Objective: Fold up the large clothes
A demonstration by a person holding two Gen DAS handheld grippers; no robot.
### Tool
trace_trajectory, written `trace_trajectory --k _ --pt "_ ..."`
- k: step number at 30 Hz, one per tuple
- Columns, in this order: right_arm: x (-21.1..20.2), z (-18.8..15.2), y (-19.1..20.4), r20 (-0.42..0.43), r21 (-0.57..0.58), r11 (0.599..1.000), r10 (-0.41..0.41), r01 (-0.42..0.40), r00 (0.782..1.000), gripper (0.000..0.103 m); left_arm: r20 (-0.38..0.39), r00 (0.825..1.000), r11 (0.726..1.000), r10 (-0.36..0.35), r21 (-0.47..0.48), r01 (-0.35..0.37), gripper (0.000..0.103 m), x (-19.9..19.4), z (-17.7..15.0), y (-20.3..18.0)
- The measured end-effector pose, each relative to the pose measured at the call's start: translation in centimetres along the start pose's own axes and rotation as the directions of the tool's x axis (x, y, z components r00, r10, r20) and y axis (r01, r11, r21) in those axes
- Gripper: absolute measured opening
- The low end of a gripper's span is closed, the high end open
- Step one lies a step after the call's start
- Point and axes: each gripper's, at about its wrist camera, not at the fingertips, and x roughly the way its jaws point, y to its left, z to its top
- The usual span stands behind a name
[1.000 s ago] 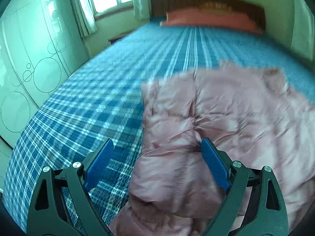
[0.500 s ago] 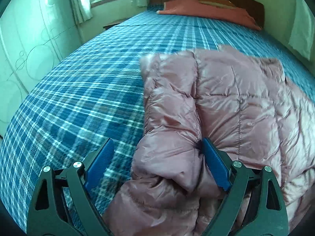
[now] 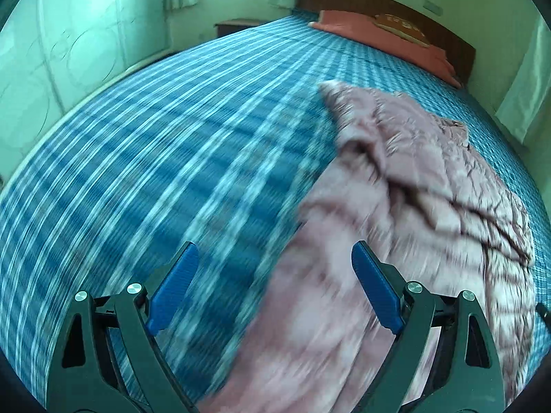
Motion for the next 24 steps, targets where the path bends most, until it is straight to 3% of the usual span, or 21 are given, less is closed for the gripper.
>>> trace_trajectory --k 8,15,22,23,24 --pt "-3.9 -6.8 -6.1 -0.032 0.102 0.994 -0.029 0.032 0.999 0.053 -0.050 0.999 0.988 -0.016 -0.157 0.008 0.090 -4.7 -6.3 6.5" --pt "-6.0 -10.9 -9.9 -0.035 0.234 0.971 0.059 -0.049 0.998 0.053 -0.074 0.991 0.944 -0.114 -0.319 0.085 0.090 -7.8 -12.2 11.0" --pt "-7.6 -13.8 -10.6 -0.001 0.326 0.932 0.170 -0.160 0.985 0.053 -0.046 0.965 0.854 -0.258 -0.478 0.205 0.090 -10.4 -16.5 13.1" --pt "-7.8 -14.4 -10.6 0.004 0.342 0.921 0.197 -0.186 0.980 0.053 0.012 0.944 0.808 -0.329 -0.513 0.289 0.090 -10.8 -17.2 13.3" --pt "-8.1 -14.9 -10.7 0.012 0.350 0.915 0.208 -0.199 0.978 0.053 0.017 0.940 0.795 -0.341 -0.529 0.298 0.090 -11.0 -17.6 13.5"
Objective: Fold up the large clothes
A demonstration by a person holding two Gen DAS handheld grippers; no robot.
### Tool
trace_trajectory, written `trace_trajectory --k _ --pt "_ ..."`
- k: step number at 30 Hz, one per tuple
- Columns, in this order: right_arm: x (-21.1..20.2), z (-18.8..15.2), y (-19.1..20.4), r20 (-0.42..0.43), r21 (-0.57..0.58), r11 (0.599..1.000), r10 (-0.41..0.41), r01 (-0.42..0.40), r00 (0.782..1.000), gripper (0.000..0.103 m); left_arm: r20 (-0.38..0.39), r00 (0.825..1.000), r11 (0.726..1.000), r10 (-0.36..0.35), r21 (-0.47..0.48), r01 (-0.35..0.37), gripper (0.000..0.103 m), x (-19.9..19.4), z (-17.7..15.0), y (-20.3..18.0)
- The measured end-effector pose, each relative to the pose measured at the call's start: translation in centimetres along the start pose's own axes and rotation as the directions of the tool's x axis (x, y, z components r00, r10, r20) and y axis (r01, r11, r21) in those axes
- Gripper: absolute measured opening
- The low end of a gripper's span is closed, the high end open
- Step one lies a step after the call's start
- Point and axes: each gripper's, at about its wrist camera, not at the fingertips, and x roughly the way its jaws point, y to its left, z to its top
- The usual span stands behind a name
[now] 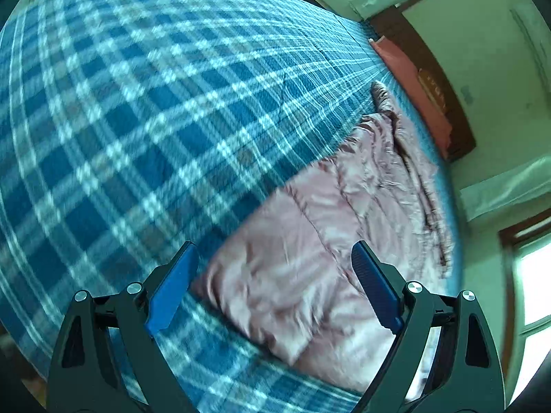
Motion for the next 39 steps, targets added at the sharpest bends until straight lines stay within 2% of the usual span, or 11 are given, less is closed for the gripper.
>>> trace_trajectory --k 5,7,9,15,20,23,27,28,31,35,39 --pt "-0.7 -2.0 -0.3 -0.011 0.064 0.992 0.109 -0.108 0.994 0.053 -0.009 0.998 0.995 -0.065 -0.075 0.064 0.090 -1.8 -2.1 1.3" --pt "-0.4 -2.7 0.0 -0.025 0.099 0.980 0.178 -0.175 0.984 0.053 -0.012 0.996 0.992 -0.086 -0.091 0.085 0.090 -2.1 -2.7 1.4" --pt "-0.2 -3.0 0.5 -0.030 0.115 0.971 0.212 -0.208 0.977 0.053 0.000 0.994 0.988 -0.113 -0.104 0.113 0.090 -2.2 -3.0 1.5" --pt "0.9 -2.8 2.1 -0.003 0.102 0.964 0.249 -0.247 0.969 0.055 0.027 0.990 0.985 -0.141 -0.093 0.143 0.090 -1.3 -2.7 0.6" --pt "2.4 -2.3 3.6 -0.009 0.105 0.957 0.274 -0.271 0.962 0.055 -0.001 0.982 0.979 -0.188 -0.087 0.187 0.087 -0.6 -2.9 -0.5" --pt "3.0 -2.2 4.1 -0.007 0.104 0.957 0.274 -0.272 0.962 0.051 -0.014 0.983 0.982 -0.184 -0.039 0.183 0.073 -0.1 -3.2 -1.5" --pt "3.6 -1.9 4.1 -0.008 0.117 0.953 0.281 -0.278 0.960 0.026 -0.031 0.980 0.980 -0.197 -0.030 0.196 0.056 0.3 -3.5 -2.2" --pt "3.6 -1.9 4.0 -0.006 0.124 0.950 0.289 -0.286 0.957 0.023 -0.041 0.978 0.979 -0.203 -0.026 0.202 0.045 0.4 -3.5 -2.4" --pt "3.8 -1.4 4.1 0.007 0.147 0.938 0.317 -0.314 0.949 0.017 -0.049 0.979 0.980 -0.197 -0.023 0.196 0.022 0.5 -3.3 -2.7" --pt "2.9 -1.1 3.9 0.035 0.170 0.907 0.384 -0.384 0.923 0.014 -0.030 0.968 0.968 -0.250 -0.044 0.248 0.012 -0.6 -2.8 -2.4" --pt "1.5 -0.8 4.3 0.051 0.169 0.885 0.431 -0.433 0.901 0.013 -0.010 0.959 0.959 -0.283 -0.024 0.282 0.008 -2.5 -2.5 -2.5"
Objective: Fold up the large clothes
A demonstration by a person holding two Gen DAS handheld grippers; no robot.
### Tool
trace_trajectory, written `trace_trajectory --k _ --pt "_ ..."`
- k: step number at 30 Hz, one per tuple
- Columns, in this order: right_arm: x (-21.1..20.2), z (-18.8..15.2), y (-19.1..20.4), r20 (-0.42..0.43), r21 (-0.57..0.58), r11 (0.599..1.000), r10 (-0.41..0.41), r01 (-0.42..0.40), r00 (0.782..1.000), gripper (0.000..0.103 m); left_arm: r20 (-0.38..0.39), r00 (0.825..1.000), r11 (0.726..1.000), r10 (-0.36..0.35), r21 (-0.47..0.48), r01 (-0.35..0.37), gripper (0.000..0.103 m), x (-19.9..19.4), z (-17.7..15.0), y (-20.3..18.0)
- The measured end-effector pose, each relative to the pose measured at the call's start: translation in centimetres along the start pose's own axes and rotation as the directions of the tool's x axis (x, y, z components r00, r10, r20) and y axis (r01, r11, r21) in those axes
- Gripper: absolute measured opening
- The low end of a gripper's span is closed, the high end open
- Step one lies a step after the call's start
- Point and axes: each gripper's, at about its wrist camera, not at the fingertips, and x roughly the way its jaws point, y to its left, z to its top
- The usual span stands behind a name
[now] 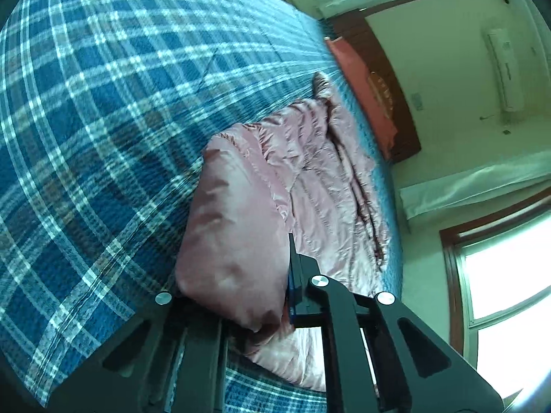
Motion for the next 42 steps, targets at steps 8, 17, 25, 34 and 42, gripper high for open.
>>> trace_trajectory --k 8,17,25,34,42 --pt "-3.2 -0.9 2.1 -0.020 -0.041 0.997 0.057 -0.058 0.998 0.011 0.028 0.998 0.997 -0.062 0.055 0.061 0.005 -4.8 -0.1 -1.0" --pt "-7.4 -1.9 4.6 -0.025 -0.072 0.987 0.142 -0.143 0.990 0.011 0.041 0.989 0.984 -0.140 0.121 0.134 0.005 -10.4 -1.2 -2.8" --pt "-5.3 2.1 7.0 -0.006 -0.089 0.970 0.227 -0.227 0.974 0.011 0.041 0.984 0.979 -0.173 0.117 0.167 0.004 -10.1 1.1 -4.9" --pt "5.0 13.0 11.8 0.024 -0.128 0.966 0.230 -0.226 0.973 0.011 0.088 0.985 0.972 -0.145 0.201 0.125 0.004 -4.5 6.6 -11.4" --pt "15.8 21.1 12.6 0.046 -0.101 0.988 0.125 -0.120 0.991 0.011 0.095 0.995 0.969 -0.007 0.246 -0.017 0.004 7.0 11.9 -14.9"
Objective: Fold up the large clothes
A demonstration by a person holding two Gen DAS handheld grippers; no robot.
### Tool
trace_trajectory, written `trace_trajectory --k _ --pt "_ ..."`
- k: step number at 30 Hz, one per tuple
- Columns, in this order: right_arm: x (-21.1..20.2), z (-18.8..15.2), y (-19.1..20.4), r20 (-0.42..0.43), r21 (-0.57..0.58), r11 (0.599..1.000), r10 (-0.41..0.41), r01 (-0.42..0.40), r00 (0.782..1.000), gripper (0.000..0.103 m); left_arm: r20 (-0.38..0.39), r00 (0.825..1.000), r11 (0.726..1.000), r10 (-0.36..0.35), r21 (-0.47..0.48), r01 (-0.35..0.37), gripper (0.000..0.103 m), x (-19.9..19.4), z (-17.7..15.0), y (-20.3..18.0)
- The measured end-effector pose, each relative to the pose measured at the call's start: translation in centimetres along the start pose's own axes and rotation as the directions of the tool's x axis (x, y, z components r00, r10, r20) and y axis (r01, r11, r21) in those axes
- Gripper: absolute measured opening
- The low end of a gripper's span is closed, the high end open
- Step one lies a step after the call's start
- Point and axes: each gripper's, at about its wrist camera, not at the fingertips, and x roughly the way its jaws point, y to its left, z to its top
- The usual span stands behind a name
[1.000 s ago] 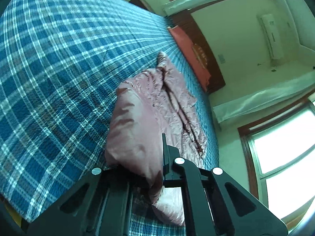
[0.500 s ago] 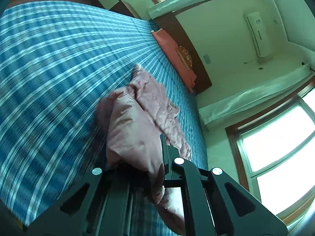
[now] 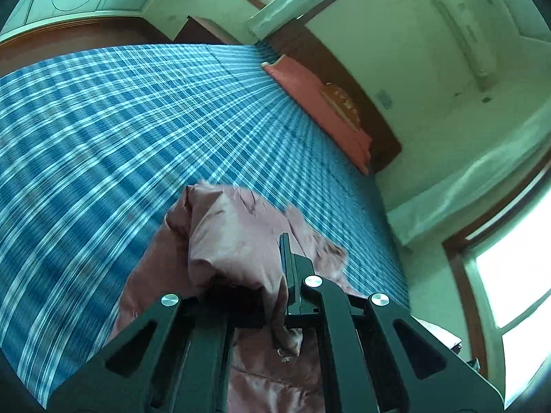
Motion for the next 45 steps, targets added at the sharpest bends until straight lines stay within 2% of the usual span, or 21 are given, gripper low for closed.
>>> trace_trajectory --k 5,10,16,19,20,21,22,23,24,26,28,31,34,36,38,40,42,45 --pt "6.7 2.9 -3.6 -0.031 0.025 0.995 -0.096 0.097 0.995 0.011 -0.027 0.997 0.997 0.076 0.029 -0.075 0.004 7.6 1.6 0.4" --pt "11.3 3.9 -6.9 -0.060 0.031 0.982 -0.186 0.189 0.981 0.011 -0.048 0.987 0.984 0.154 0.101 -0.149 0.004 13.3 1.7 0.8" --pt "13.7 3.7 -8.5 -0.078 0.006 0.973 -0.232 0.233 0.970 0.011 -0.061 0.973 0.962 0.222 0.176 -0.209 0.005 16.4 1.1 1.4" --pt "13.6 3.7 -8.3 -0.076 -0.003 0.974 -0.226 0.227 0.971 0.015 -0.075 0.972 0.962 0.224 0.179 -0.208 0.006 16.7 1.2 1.5" --pt "13.3 3.8 -8.1 -0.075 -0.002 0.976 -0.219 0.219 0.973 0.020 -0.075 0.972 0.962 0.221 0.182 -0.205 0.008 16.5 1.4 1.3" --pt "12.8 3.8 -7.7 -0.067 -0.003 0.978 -0.209 0.209 0.976 0.031 -0.073 0.973 0.962 0.217 0.183 -0.201 0.012 16.2 1.6 1.2" --pt "12.1 3.9 -7.2 -0.048 -0.008 0.979 -0.203 0.203 0.978 0.036 -0.072 0.975 0.964 0.212 0.181 -0.196 0.015 15.8 1.8 1.0" --pt "11.6 4.1 -6.8 -0.031 -0.014 0.979 -0.203 0.202 0.979 0.047 -0.072 0.976 0.966 0.204 0.176 -0.189 0.025 15.5 2.0 0.8" --pt "10.9 4.3 -6.2 -0.009 -0.026 0.980 -0.198 0.198 0.980 0.055 -0.068 0.980 0.971 0.186 0.162 -0.173 0.050 14.8 2.3 0.5" --pt "9.5 4.5 -4.9 0.031 -0.060 0.979 -0.192 0.193 0.981 0.059 -0.024 0.986 0.978 0.162 0.138 -0.158 0.072 13.3 2.7 0.0" --pt "9.1 4.4 -3.9 0.034 -0.102 0.974 -0.201 0.204 0.979 0.059 0.007 0.987 0.976 0.160 0.149 -0.159 0.072 11.8 2.9 -0.7" --pt "9.7 3.1 -2.1 0.006 -0.215 0.945 -0.251 0.246 0.968 0.059 0.015 0.986 0.967 0.165 0.194 -0.164 0.072 10.5 2.4 -1.7" --pt "12.8 0.9 -0.2 -0.052 -0.365 0.877 -0.356 0.314 0.933 0.058 -0.023 0.974 0.930 0.225 0.303 -0.208 0.069 11.3 0.5 -2.7" --pt "14.9 -0.2 1.3 -0.064 -0.455 0.828 -0.397 0.327 0.916 0.057 -0.024 0.961 0.897 0.277 0.366 -0.249 0.065 12.6 -0.8 -3.3" --pt "17.2 -1.2 3.0 -0.070 -0.537 0.779 -0.424 0.325 0.903 0.052 -0.028 0.955 0.882 0.295 0.391 -0.261 0.063 13.7 -1.5 -3.7" --pt "20.0 -1.8 4.1 -0.100 -0.578 0.753 -0.446 0.313 0.889 0.049 -0.025 0.945 0.862 0.327 0.419 -0.287 0.063 15.4 -1.9 -4.5" --pt "22.2 -2.0 4.6 -0.113 -0.589 0.745 -0.458 0.312 0.882 0.047 -0.033 0.936 0.848 0.351 0.436 -0.302 0.063 16.6 -2.2 -4.8" --pt "24.8 -2.6 4.2 -0.125 -0.601 0.726 -0.499 0.335 0.858 0.048 -0.036 0.912 0.816 0.409 0.463 -0.348 0.063 18.8 -2.6 -4.8"
